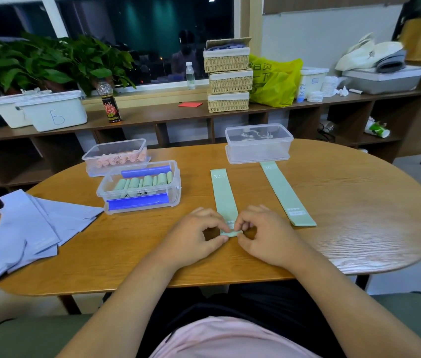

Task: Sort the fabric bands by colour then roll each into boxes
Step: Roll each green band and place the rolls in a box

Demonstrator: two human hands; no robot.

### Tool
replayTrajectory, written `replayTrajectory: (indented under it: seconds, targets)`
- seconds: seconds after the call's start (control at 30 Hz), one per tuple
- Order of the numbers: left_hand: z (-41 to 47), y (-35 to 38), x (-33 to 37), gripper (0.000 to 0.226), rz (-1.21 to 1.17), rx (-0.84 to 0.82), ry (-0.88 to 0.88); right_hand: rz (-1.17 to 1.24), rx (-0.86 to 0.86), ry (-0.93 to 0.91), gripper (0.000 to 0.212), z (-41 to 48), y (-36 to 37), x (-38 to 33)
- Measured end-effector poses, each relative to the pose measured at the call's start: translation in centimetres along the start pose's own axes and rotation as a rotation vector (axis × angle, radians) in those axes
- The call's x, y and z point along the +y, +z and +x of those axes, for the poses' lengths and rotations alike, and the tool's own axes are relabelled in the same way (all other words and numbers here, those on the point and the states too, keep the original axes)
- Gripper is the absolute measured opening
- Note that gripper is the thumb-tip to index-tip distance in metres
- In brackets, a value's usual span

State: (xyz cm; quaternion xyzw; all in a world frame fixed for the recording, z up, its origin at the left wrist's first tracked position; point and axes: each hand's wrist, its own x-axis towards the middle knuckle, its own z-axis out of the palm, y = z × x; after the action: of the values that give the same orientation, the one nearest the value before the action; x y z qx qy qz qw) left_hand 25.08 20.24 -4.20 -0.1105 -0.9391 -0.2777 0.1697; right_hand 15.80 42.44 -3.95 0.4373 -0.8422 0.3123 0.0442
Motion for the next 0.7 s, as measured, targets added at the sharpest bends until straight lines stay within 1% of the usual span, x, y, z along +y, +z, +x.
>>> replayTrajectory:
  seconds: [0.37,0.7]
  targets:
    - [-0.17,0.01,0.06,0.022,-0.041,0.005,-0.041,0.005,0.014,-0.018,0.011,-0.30,-0.07,-0.04]
    - [-0.16,0.21,-0.24,0.018,-0.072,0.010,-0.034,0.002,0.010,-0.039,0.008,-0.43,-0.24,-0.28]
